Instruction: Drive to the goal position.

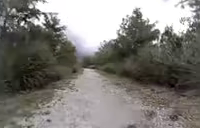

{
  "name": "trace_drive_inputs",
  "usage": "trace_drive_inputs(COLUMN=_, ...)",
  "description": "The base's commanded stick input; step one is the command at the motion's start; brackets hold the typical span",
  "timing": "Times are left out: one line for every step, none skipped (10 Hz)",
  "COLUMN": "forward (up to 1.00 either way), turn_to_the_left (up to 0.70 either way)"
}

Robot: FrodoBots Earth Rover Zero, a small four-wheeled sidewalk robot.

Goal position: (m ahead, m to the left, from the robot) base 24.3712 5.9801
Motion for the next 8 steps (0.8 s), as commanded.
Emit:
trace_drive_inputs(forward=0.85, turn_to_the_left=0.0)
trace_drive_inputs(forward=0.85, turn_to_the_left=0.0)
trace_drive_inputs(forward=0.85, turn_to_the_left=0.0)
trace_drive_inputs(forward=0.85, turn_to_the_left=0.0)
trace_drive_inputs(forward=0.85, turn_to_the_left=0.0)
trace_drive_inputs(forward=0.85, turn_to_the_left=0.0)
trace_drive_inputs(forward=0.85, turn_to_the_left=0.0)
trace_drive_inputs(forward=0.85, turn_to_the_left=0.0)
